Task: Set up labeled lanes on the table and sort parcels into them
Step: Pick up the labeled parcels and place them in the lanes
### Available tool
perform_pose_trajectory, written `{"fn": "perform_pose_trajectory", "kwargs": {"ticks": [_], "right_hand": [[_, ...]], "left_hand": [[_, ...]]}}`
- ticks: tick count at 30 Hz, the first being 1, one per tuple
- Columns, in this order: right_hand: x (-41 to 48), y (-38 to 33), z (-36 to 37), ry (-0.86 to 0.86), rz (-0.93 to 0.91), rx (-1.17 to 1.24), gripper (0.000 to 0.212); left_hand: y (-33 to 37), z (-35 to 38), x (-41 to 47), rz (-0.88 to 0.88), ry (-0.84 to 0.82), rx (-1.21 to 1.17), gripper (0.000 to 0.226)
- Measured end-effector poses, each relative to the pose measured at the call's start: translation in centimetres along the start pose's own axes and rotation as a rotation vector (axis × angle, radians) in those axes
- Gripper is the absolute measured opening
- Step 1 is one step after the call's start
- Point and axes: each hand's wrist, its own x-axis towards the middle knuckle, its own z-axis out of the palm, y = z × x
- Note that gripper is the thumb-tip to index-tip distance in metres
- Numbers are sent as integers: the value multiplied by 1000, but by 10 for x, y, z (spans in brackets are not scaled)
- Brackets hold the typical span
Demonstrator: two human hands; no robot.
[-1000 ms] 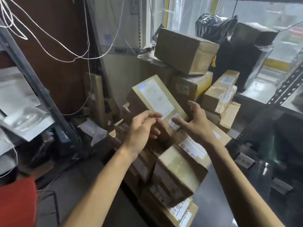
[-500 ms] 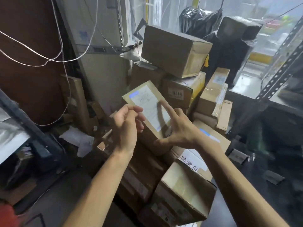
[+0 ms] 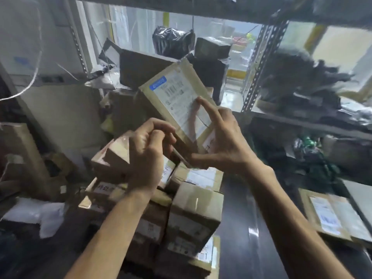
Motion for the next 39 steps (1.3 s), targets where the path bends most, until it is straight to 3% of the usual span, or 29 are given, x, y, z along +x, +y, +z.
{"fn": "perform_pose_trajectory", "kwargs": {"ticks": [10,16,21,29,34,39], "right_hand": [[-157,108,-126,216,406,-100,121],[-257,181,-193,221,598,-200,121],[-314,231,-231,207,667,-227,121],[-344,301,-250,226,817,-218,121],[-370,344,-251,206,994,-168,121],[-413,378,-228,102,1209,-53,119]], "left_hand": [[-17,200,-81,-102,-348,-126,31],[-28,325,-164,-195,-422,-157,22],[-35,396,-211,-249,-469,-149,32],[-72,474,-225,-339,-582,-131,32],[-105,520,-230,-460,-718,-85,32],[-154,542,-257,-605,-717,54,32]]}}
